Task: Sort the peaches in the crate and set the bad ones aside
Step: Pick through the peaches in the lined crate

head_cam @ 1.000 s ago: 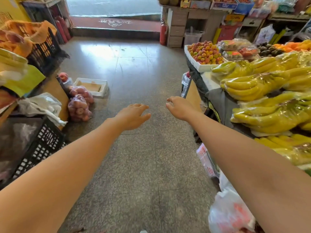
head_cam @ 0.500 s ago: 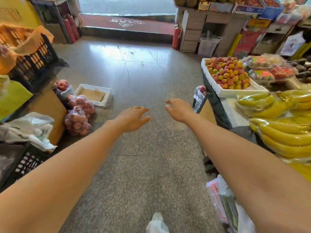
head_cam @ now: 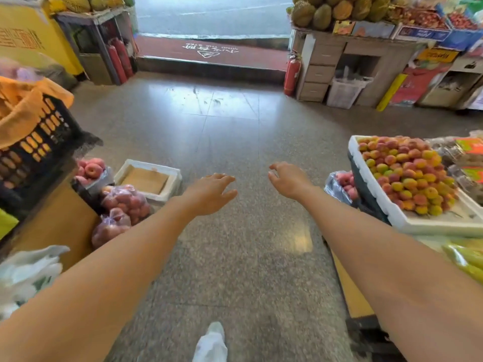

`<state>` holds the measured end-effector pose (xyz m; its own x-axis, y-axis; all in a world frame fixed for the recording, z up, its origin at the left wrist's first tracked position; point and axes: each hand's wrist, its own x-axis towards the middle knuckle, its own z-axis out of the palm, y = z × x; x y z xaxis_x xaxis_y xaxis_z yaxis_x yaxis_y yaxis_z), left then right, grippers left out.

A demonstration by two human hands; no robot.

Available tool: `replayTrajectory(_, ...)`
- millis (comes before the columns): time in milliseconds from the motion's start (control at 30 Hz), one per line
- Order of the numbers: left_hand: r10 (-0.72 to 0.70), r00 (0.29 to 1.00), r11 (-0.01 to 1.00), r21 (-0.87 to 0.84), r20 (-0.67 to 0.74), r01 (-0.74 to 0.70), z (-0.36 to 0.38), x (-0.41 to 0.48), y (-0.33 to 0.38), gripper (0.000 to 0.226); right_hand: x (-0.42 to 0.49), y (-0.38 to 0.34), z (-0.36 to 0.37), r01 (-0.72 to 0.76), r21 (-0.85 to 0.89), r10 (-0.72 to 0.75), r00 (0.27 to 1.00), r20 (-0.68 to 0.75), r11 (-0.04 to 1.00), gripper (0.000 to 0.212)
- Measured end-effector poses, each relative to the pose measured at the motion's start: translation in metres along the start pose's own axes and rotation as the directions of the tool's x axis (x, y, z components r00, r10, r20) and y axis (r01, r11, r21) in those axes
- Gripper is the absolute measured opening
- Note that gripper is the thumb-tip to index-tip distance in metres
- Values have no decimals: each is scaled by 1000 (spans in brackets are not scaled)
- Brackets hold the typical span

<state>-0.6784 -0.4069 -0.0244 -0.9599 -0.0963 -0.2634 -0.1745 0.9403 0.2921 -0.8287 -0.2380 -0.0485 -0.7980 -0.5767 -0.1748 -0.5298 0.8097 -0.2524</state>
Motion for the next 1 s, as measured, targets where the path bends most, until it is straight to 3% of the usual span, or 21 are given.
replayTrajectory(500, -54, 997, 999, 2, -47, 55, -133, 313, -154, 55, 368, -22, -72, 45, -41, -46, 998, -39, 998, 45)
replayTrajectory(1000, -236, 968, 971, -61, -82, 231, -265, 584, -323, 56, 736, -90, -134, 253, -67, -251, 968, 27, 965, 44)
